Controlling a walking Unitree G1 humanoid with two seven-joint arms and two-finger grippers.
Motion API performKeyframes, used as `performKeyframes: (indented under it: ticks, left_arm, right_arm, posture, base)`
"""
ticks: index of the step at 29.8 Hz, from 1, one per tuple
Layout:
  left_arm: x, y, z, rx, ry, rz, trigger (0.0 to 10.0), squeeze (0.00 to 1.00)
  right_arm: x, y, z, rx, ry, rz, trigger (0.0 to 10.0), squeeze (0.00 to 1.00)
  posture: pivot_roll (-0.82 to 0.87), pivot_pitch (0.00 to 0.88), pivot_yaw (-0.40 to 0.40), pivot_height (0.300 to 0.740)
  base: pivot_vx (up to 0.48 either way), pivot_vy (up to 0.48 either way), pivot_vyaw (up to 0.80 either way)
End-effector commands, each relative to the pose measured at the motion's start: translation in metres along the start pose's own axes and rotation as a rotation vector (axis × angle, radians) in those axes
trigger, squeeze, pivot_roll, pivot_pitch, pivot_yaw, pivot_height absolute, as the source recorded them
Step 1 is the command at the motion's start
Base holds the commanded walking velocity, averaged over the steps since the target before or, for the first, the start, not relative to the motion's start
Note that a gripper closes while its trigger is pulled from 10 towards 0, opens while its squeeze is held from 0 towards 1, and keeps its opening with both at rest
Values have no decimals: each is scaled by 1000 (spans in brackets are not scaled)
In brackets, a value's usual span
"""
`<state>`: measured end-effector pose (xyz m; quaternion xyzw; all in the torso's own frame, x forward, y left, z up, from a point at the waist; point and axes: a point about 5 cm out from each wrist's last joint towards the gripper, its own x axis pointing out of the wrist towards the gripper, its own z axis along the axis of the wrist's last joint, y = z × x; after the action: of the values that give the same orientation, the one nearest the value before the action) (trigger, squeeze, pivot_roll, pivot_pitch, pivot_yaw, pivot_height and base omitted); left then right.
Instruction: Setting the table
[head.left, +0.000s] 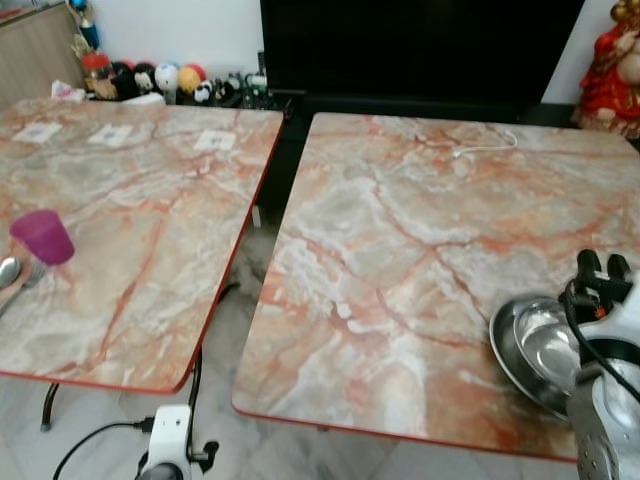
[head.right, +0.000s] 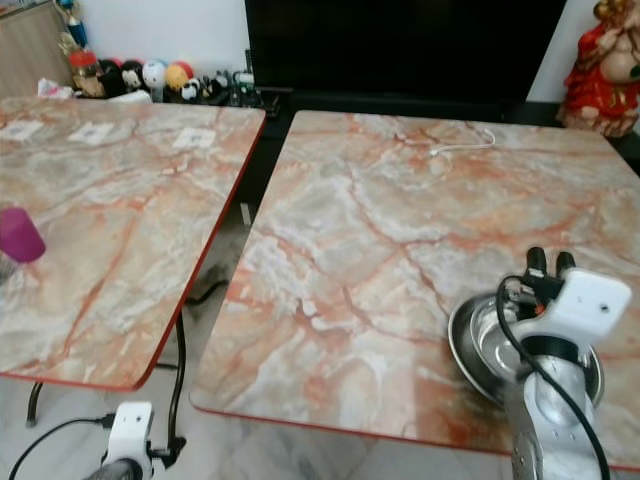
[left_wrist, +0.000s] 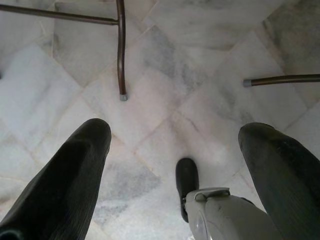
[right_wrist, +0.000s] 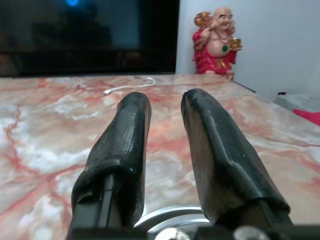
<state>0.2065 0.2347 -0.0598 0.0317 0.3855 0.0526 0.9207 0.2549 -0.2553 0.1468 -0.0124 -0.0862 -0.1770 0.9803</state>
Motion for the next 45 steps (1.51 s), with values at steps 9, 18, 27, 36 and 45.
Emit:
performKeyframes:
  ticks: [9,18,27,36,45]
  left_arm:
    - [-1,7,0,2,6,14,10000,0]
    - [-2,12,-2,-5,18,21,10000,0]
    - [-2,12,-5,-8,24,24,10000,0]
    - [-3,11,-6,-10,29,27,10000,0]
    - [-2,9,-5,-16,24,28,10000,0]
  right_arm:
    - [-8,3,-16,-22,16,-14,10000,0]
    - [-12,15,-23,-42,16,35,10000,0]
    - [-11,19,-23,-22,3,46,10000,0]
    - [-13,18,-24,-11,9,36,10000,0]
    - [-11,22,-25,-6,6,48,10000,0]
  posture:
    - [48,0,-14,740]
    - [56,0,-17,740]
    - [62,0,-19,740]
    - [68,16,-18,740]
    - [72,24,-23,740]
  base:
    - [0,0,0]
    - [0,312,0]
    - [0,480,387]
    - [0,480,0]
    - [0,480,0]
